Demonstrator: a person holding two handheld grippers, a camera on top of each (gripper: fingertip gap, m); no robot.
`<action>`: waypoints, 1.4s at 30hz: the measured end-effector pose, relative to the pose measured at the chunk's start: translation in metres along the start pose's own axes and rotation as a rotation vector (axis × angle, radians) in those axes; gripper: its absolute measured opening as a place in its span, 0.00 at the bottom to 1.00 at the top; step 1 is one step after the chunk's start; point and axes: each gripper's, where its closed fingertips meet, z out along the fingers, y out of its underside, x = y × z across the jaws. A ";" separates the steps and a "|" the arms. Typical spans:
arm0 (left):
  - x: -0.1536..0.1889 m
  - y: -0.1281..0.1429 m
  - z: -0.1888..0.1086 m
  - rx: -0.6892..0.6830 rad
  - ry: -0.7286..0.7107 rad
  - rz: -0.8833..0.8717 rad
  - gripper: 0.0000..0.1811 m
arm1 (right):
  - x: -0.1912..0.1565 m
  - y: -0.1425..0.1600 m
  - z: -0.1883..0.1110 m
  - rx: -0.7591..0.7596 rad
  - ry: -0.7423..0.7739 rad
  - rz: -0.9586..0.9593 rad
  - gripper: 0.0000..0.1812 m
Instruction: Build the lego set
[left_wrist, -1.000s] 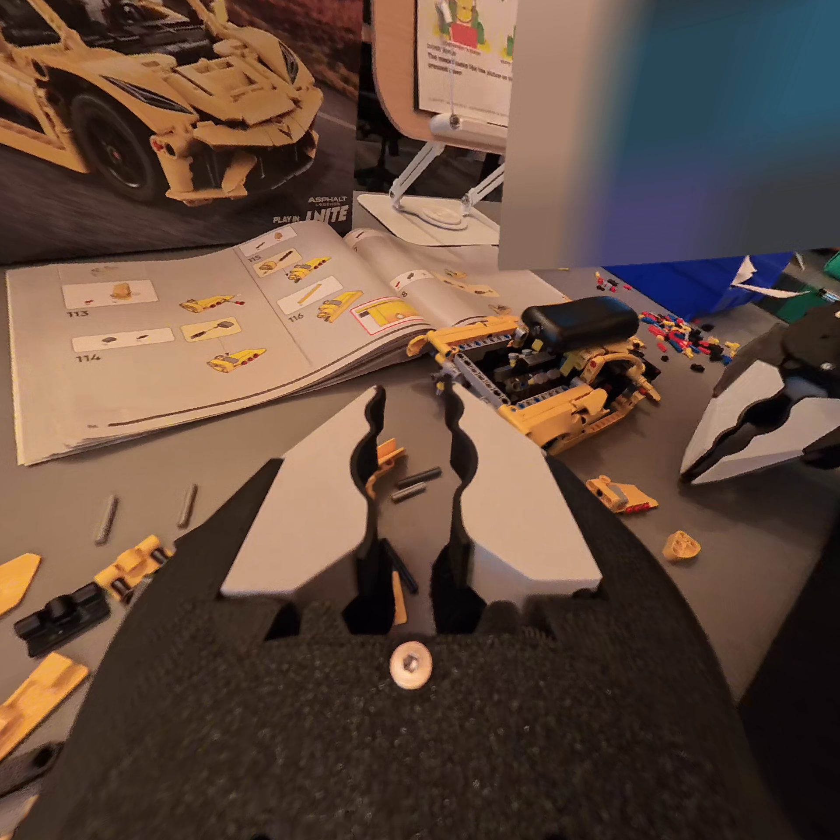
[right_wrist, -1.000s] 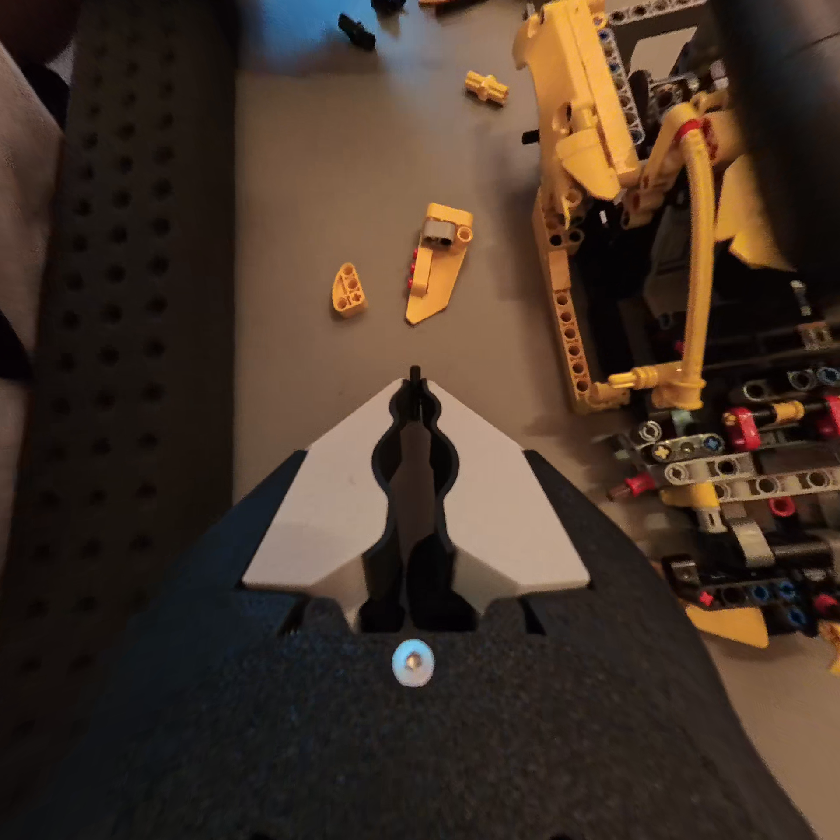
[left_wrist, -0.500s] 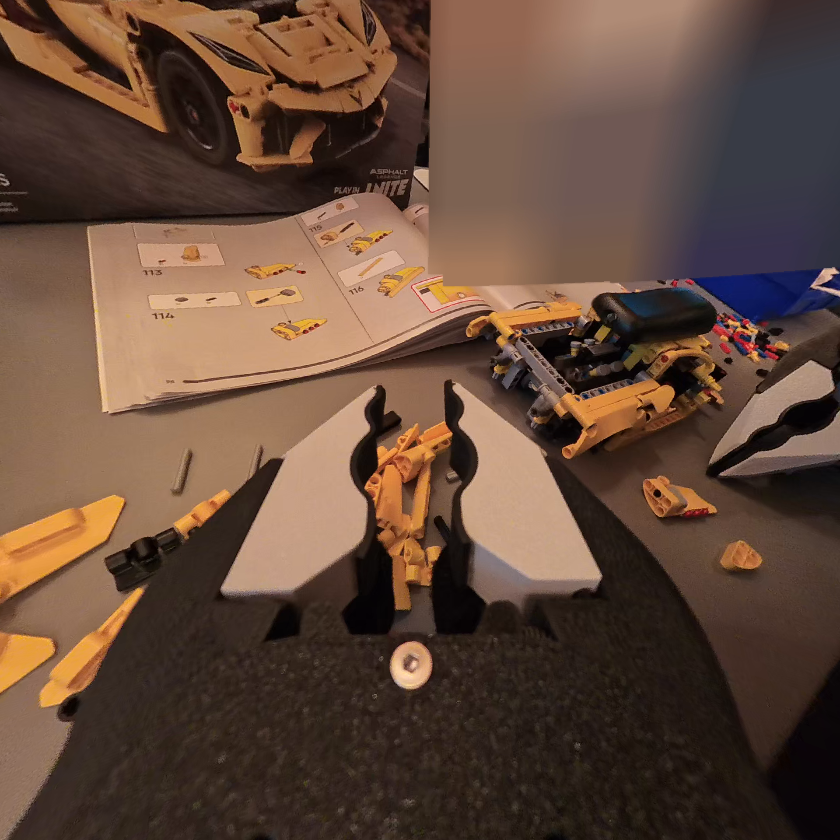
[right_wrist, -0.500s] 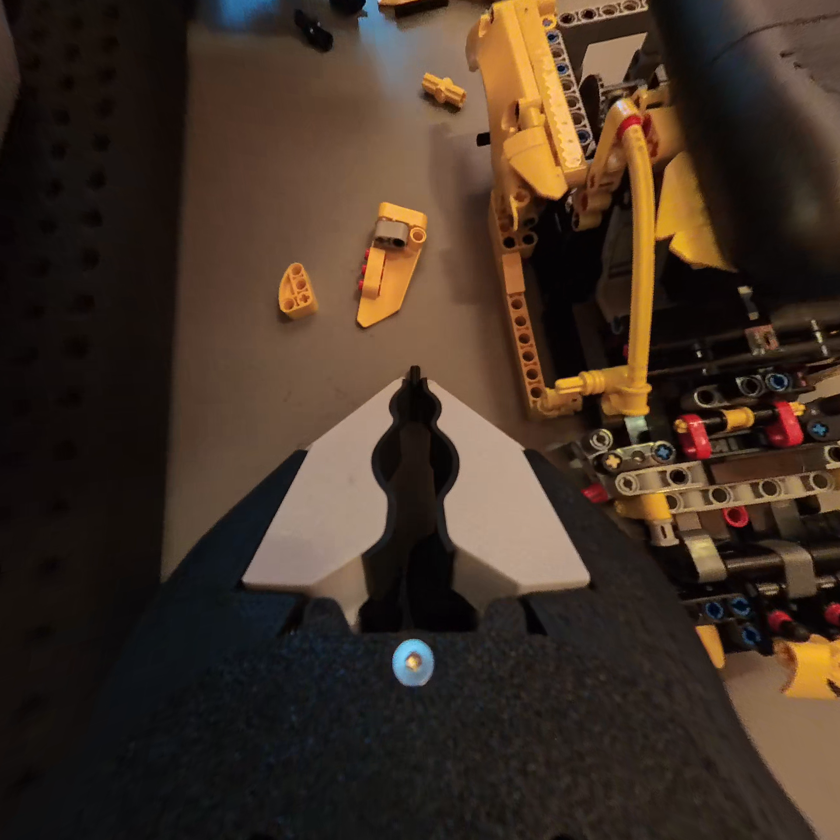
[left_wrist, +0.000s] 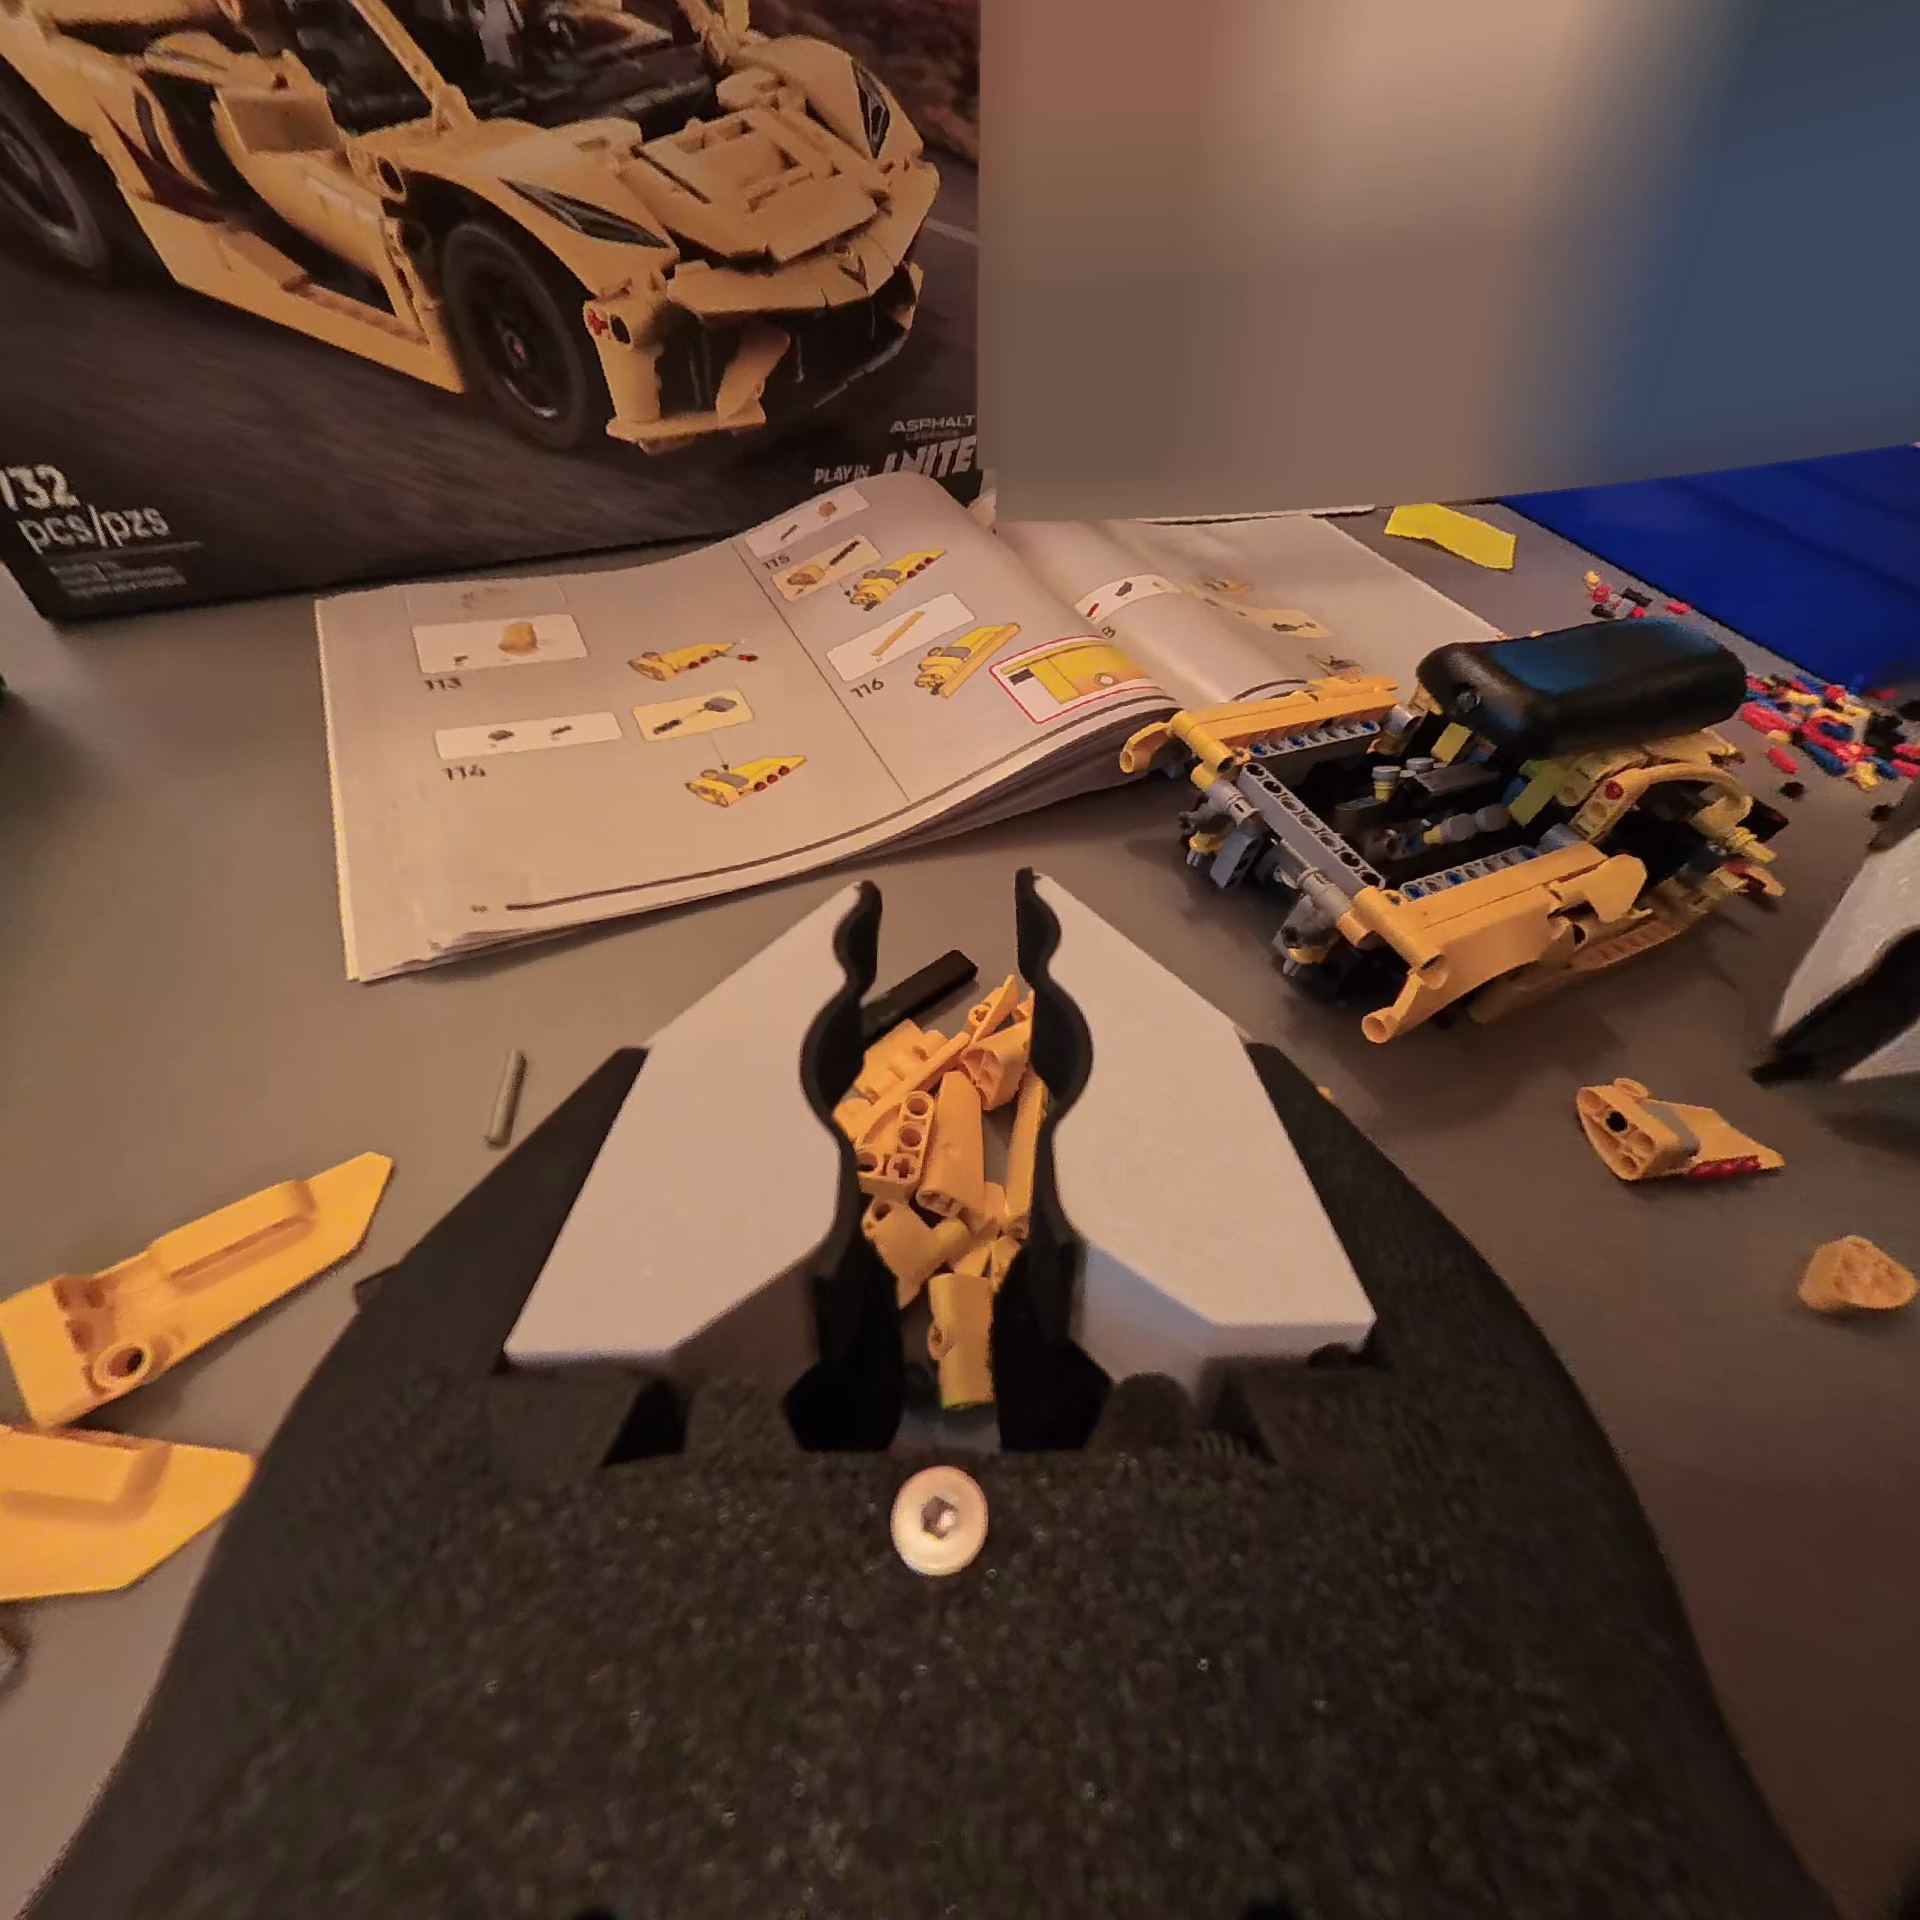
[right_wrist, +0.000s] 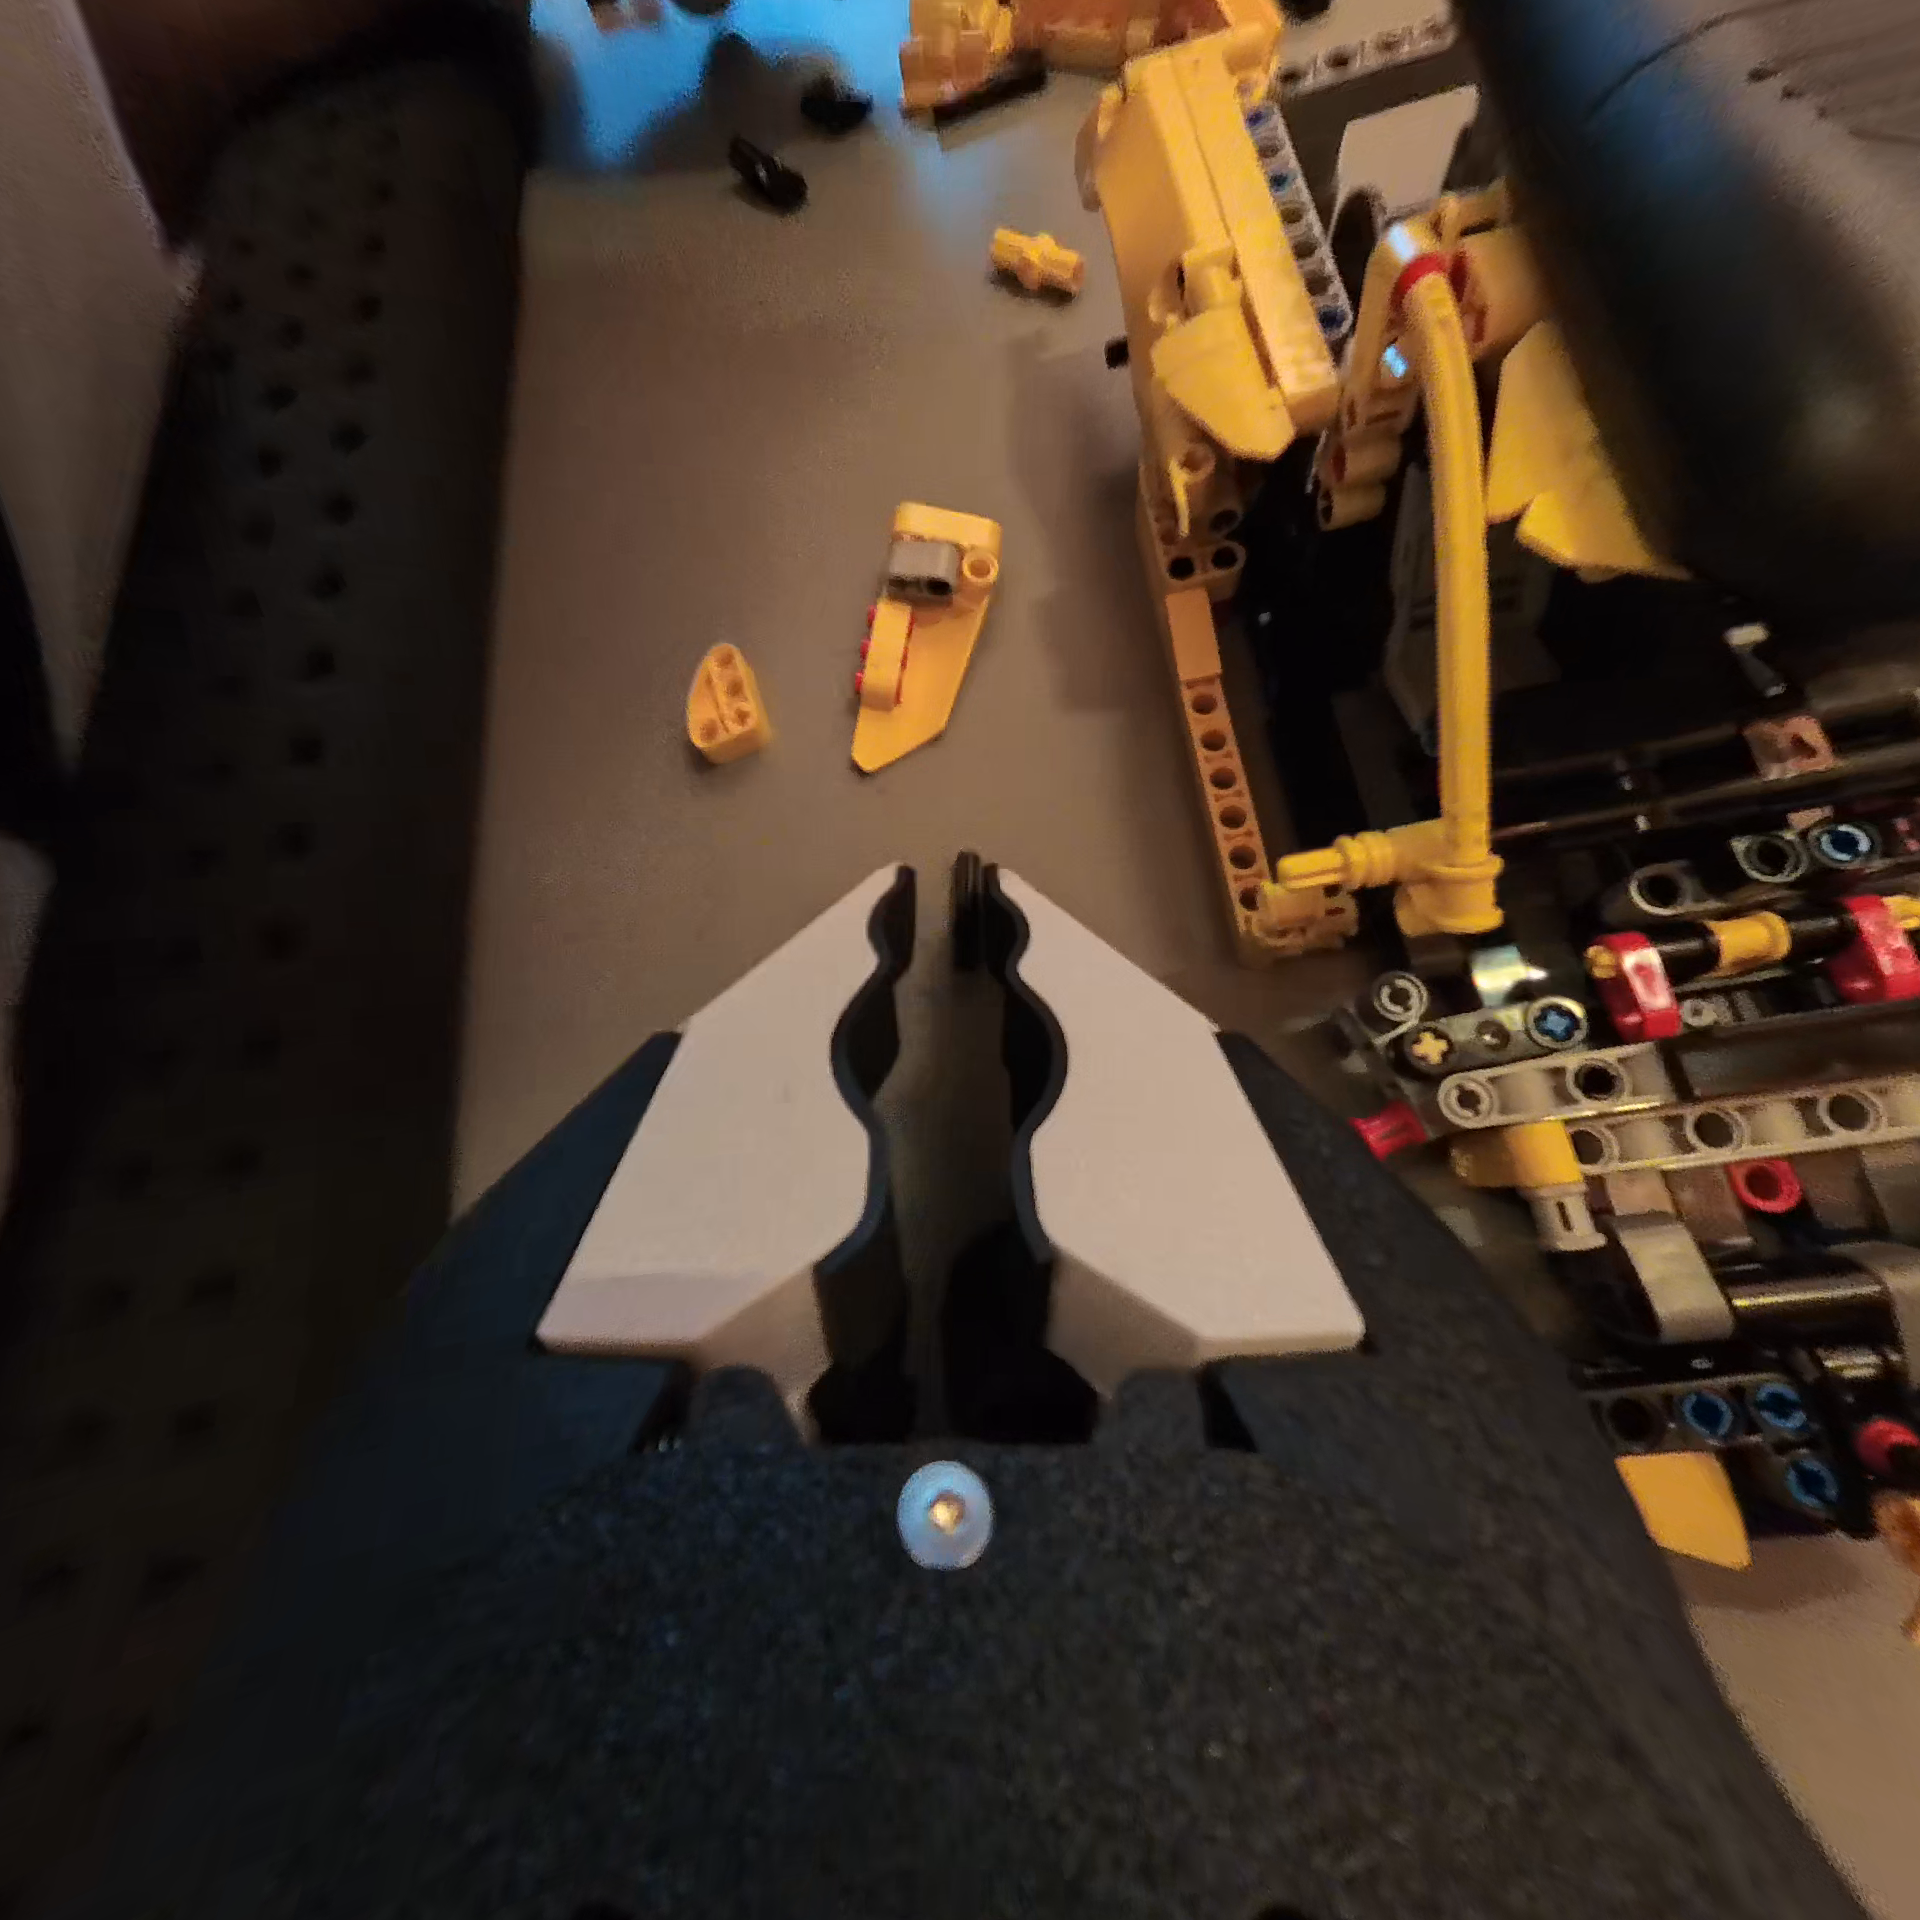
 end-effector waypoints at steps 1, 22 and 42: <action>0.001 -0.001 0.000 0.008 -0.004 0.021 0.14 | -0.001 -0.006 -0.003 0.040 -0.007 0.015 0.06; 0.030 -0.017 -0.013 0.110 0.037 0.150 0.14 | -0.045 -0.028 0.023 0.031 0.089 -0.095 0.16; 0.226 0.039 -0.048 0.131 0.547 0.877 0.15 | -0.083 -0.072 -0.004 0.268 -0.411 0.225 0.08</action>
